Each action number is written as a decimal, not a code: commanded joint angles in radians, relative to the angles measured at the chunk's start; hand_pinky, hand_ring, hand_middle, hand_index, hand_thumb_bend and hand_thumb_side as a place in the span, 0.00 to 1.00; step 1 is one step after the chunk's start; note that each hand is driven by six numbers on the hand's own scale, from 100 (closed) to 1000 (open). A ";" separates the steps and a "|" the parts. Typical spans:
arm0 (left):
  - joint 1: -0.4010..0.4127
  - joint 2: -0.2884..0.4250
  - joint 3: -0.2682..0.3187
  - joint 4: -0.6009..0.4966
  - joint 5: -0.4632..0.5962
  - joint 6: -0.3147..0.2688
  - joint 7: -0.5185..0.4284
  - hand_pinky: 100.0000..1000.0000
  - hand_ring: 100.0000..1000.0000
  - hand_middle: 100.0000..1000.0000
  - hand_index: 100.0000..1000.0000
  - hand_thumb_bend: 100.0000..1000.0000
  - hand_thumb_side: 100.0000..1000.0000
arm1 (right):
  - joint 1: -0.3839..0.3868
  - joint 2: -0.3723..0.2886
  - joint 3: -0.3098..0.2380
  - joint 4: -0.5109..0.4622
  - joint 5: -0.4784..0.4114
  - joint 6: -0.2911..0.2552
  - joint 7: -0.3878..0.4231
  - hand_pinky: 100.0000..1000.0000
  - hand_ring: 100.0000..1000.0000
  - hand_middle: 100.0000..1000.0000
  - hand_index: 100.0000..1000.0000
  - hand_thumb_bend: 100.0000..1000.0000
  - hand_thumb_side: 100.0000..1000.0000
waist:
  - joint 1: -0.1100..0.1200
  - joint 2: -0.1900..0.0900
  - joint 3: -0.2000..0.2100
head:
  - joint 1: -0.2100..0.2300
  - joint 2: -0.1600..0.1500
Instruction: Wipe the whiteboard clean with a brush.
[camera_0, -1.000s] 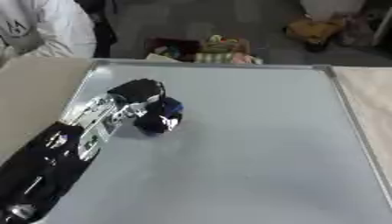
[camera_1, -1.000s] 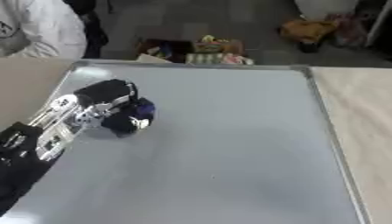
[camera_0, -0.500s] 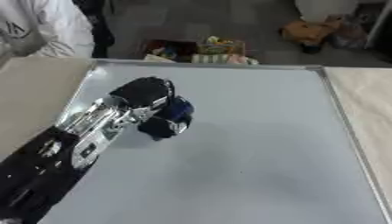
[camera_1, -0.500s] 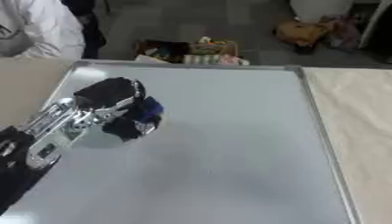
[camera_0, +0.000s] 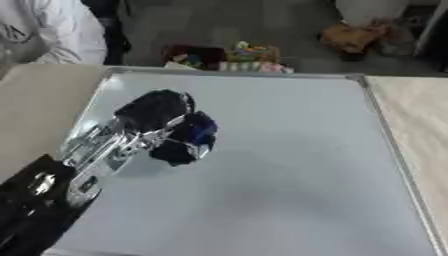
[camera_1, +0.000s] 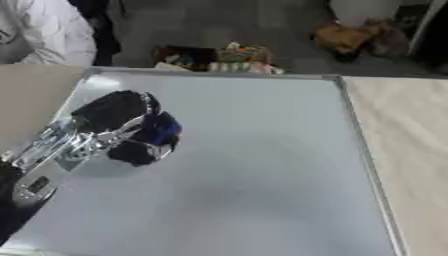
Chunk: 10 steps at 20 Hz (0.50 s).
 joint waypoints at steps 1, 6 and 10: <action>-0.002 0.010 0.002 -0.042 -0.002 0.010 0.009 0.20 0.38 0.30 0.38 0.00 0.63 | -0.003 -0.028 -0.008 -0.017 -0.007 0.003 -0.002 0.81 0.77 0.76 0.85 0.00 1.00 | 0.001 -0.029 0.004 | -0.020 0.012; 0.015 0.022 -0.014 -0.078 0.015 -0.012 0.020 0.19 0.38 0.30 0.38 0.00 0.61 | -0.003 -0.028 -0.008 -0.017 -0.008 0.004 -0.002 0.81 0.77 0.76 0.85 0.00 1.00 | 0.004 -0.033 0.010 | -0.033 0.014; 0.021 0.034 -0.029 -0.104 0.042 -0.047 0.027 0.20 0.38 0.31 0.38 0.00 0.60 | -0.002 -0.028 -0.008 -0.017 -0.008 0.005 -0.002 0.81 0.77 0.76 0.85 0.00 1.00 | 0.005 -0.035 0.005 | -0.035 0.012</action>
